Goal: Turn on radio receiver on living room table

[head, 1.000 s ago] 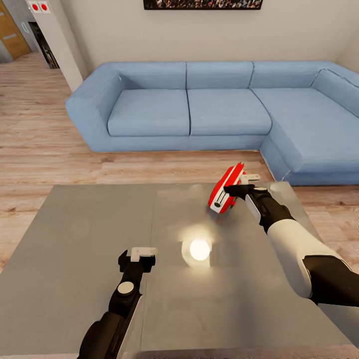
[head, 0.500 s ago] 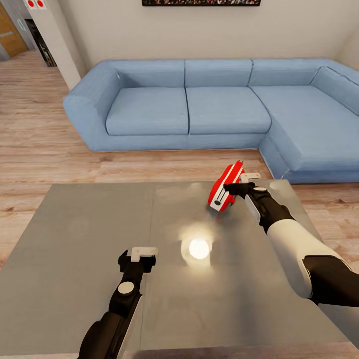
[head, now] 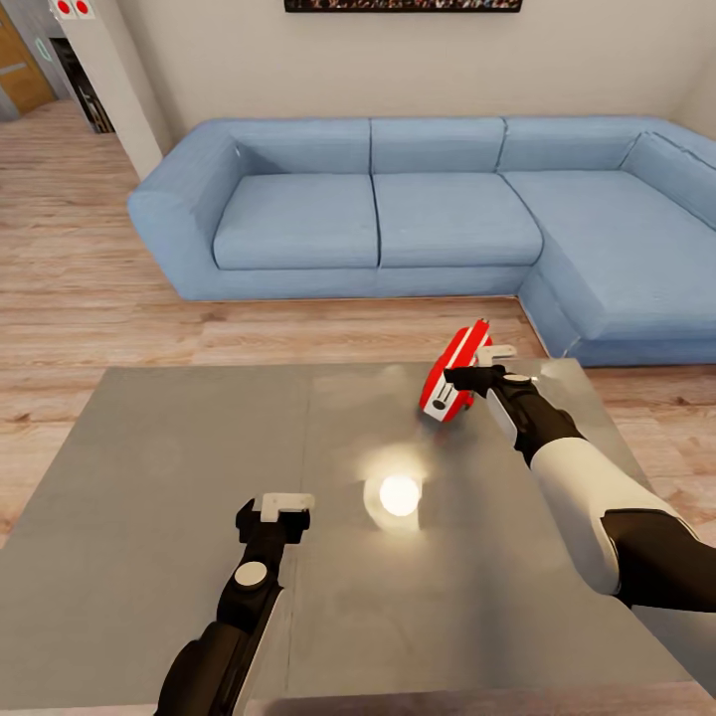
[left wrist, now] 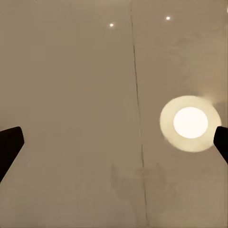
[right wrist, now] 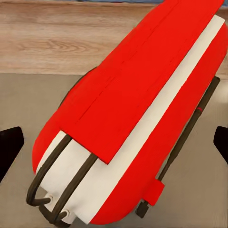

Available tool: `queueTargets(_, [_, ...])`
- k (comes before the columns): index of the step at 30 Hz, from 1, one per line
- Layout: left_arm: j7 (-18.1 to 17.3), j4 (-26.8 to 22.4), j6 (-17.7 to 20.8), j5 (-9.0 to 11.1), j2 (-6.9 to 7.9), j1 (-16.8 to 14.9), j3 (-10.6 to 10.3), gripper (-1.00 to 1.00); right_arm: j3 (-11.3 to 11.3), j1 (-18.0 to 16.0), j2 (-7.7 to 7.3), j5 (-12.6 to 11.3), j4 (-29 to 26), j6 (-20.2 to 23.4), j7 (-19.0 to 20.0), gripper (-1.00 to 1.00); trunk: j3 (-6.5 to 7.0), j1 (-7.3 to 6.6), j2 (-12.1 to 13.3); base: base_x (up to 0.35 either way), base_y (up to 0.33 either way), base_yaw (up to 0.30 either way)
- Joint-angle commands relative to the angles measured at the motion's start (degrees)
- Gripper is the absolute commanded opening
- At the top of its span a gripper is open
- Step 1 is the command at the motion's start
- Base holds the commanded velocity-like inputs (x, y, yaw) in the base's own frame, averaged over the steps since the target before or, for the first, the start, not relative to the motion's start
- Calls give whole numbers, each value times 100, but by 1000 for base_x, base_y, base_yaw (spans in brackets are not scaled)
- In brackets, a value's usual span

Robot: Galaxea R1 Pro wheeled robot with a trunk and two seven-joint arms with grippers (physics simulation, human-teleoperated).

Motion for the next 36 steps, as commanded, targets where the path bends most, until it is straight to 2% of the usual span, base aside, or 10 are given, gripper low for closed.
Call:
queueTargets(1, [0,1,0,0,0,0,0,100,0,1,0,0,0,0,1,100,0,0,0,0,42,0])
queueTargets(10, [0,-1,1,-5,0,0,1,100,-1,0,1,16,9,-7,-14,100,-7,0,0,0,8,0])
queueTargets(28, [0,-1,1,-8,0,0,-3,100,8,5,1,17,18,-9,4,100,-159,0,0,0,0,-52])
queueTargets(36, [0,-1,1,-7,0,0,-2,100,6,4,1,-3,18,-12,10,100,-177,0,0,0,0,-11])
